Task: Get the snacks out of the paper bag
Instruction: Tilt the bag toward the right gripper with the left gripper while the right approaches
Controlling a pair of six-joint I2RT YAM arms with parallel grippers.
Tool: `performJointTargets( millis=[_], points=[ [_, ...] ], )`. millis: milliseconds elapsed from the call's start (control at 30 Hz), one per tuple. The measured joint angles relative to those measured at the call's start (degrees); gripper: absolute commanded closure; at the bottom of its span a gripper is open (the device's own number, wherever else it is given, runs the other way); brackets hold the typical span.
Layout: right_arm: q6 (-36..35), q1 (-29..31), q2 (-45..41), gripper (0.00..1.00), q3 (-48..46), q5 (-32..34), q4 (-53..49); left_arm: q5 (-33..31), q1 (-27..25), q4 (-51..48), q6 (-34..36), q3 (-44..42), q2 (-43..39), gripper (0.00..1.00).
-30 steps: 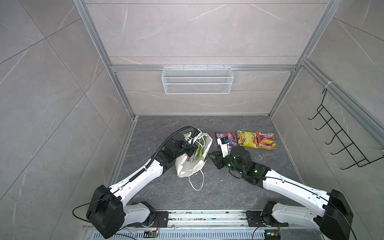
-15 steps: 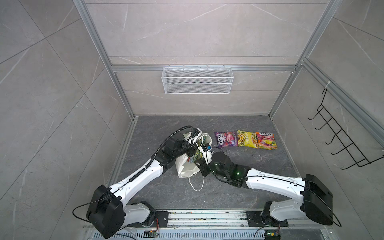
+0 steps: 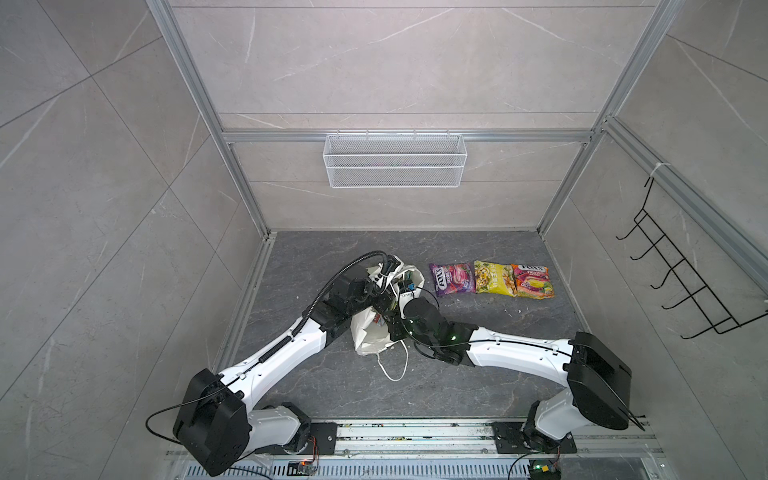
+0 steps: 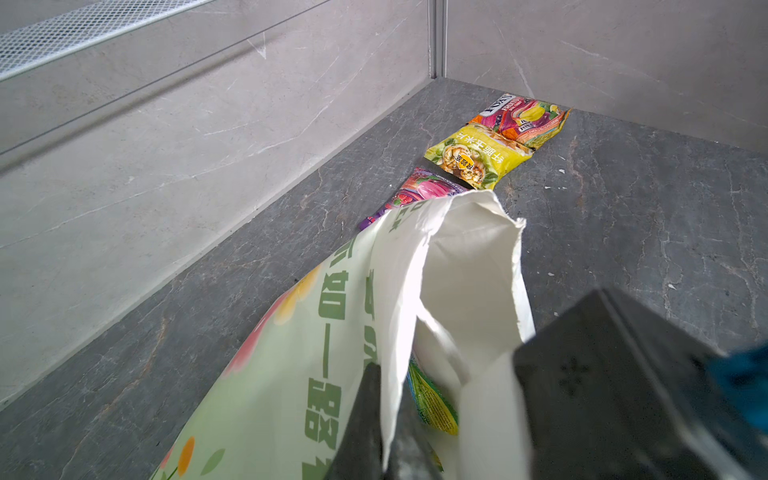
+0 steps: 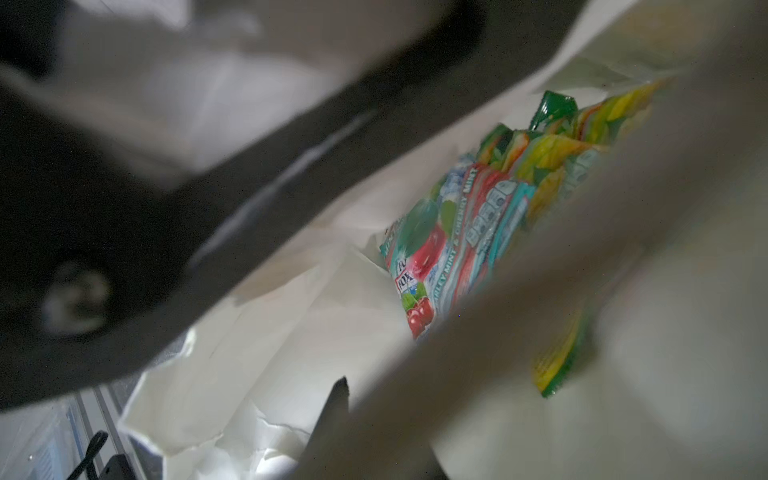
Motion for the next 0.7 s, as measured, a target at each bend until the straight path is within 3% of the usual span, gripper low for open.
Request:
performJointTargets(
  millis=[300,700],
  points=[
    [1.70,-4.22,1.29,0.79,-1.16,0.85,-0.61,-0.39,-0.07,-0.17,-0.02,0.00,-0.42,1.00],
    [-1.68,-6.71,4.11,0.79,-3.30,1.22,1.81,2.27,-0.07,-0.22,-1.77,0.00,-0.42,1.00]
  ],
)
